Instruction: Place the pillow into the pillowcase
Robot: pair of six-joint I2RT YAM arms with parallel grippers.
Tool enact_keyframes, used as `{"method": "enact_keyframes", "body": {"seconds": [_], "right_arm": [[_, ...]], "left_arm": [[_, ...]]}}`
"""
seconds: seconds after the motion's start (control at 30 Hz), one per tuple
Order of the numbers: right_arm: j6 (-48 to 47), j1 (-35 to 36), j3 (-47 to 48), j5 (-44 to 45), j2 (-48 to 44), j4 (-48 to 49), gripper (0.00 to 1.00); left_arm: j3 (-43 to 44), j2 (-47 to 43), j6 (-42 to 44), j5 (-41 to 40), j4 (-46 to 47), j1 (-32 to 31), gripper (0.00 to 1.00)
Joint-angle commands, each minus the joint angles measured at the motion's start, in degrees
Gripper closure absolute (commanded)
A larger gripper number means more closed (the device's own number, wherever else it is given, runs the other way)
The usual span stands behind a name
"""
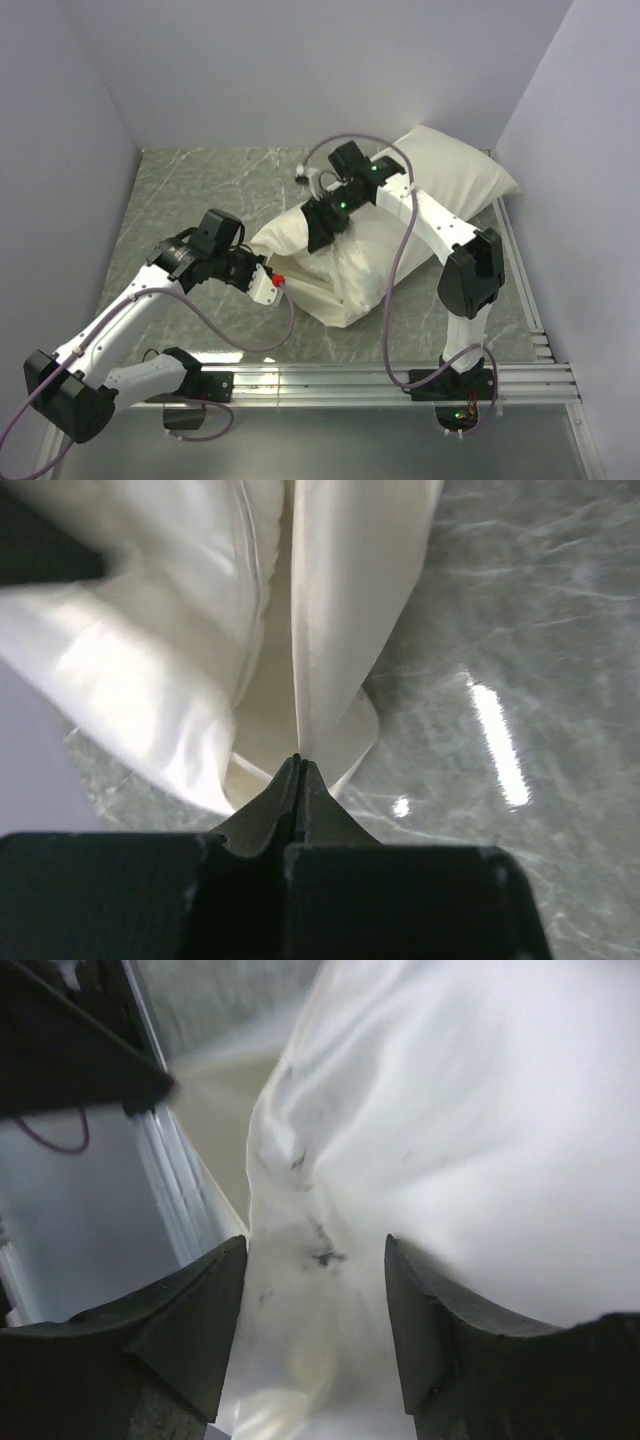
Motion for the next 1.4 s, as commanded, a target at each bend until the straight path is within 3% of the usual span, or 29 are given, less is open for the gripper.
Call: {"method": "enact_keyframes", "body": {"seconds": [0.0,0.17,0.3,0.37,0.57,0.67,0.73,0.77,0.8,0.9,1.13,1.23,1.27,1.3,1.37], "right_arm": [[2.93,1.15,14.29,-2.01,0.46,-4.46,0.34],[3.65,6.95,18.61,9.73,2.83,-0.69,0.32],[4.08,10.21,23.01,13.54,11.09,-3.57,0.32],[4.79,11.43,21.27,14.33,14.09,-3.94,0.31],[6.19,13.64,12.21,28.3,15.32,2.13,0.27],[5.06,13.29,12.56,31.91,17.08,0.82,0.34],[3.92,12.32,11.07,32.18,15.77,0.81,0.46],[3.65,11.89,9.32,32.01,15.16,0.72,0.53],[3.3,11.27,8.61,31.83,14.11,0.72,0.71],[1.1,11.26,7.2,32.62,13.31,-1.82,1.0],[-3.22,6.88,-1.15,24.28,6.11,-3.86,1.0],[-0.5,5.73,4.26,22.34,3.29,-2.71,0.78],[0.47,5.03,5.95,22.16,2.85,-1.31,0.68],[1.18,5.03,7.96,22.07,2.5,-0.78,0.48],[2.06,5.37,15.78,23.56,3.45,-2.43,0.34]], "left_arm": [[-3.84,-2.03,-2.96,0.77,1.15,-2.41,1.0],[-8.16,-3.35,-5.42,1.13,6.52,-3.29,1.0],[-8.43,-2.74,-7.53,0.86,7.58,-3.29,1.0],[-8.08,-3.35,-8.24,0.86,7.06,-3.2,1.0],[-10.01,-6.86,-9.82,1.66,6.27,-3.2,1.0],[-10.1,-6.43,-10.35,-0.96,3.99,-3.12,1.0],[-9.83,-6.43,-9.21,-1.86,3.02,-2.16,1.0],[-9.83,-6.69,-8.95,-2.3,3.1,-0.32,1.0],[-10.01,-6.78,-8.16,-2.82,3.1,0.3,1.0],[-10.53,-6.26,-7.8,-5.71,4.41,1.45,1.0],[-11.06,-7.31,-4.64,-6.96,6.52,5.76,1.0],[-11.24,-7.4,-4.2,-6.0,7.14,5.67,1.0],[-11.24,-7.31,-4.46,-5.73,7.93,5.67,1.0],[-11.15,-6.96,-4.46,-5.73,8.28,5.67,1.0],[-11.24,-6.08,-4.28,-6.16,10.55,5.67,1.0]]}}
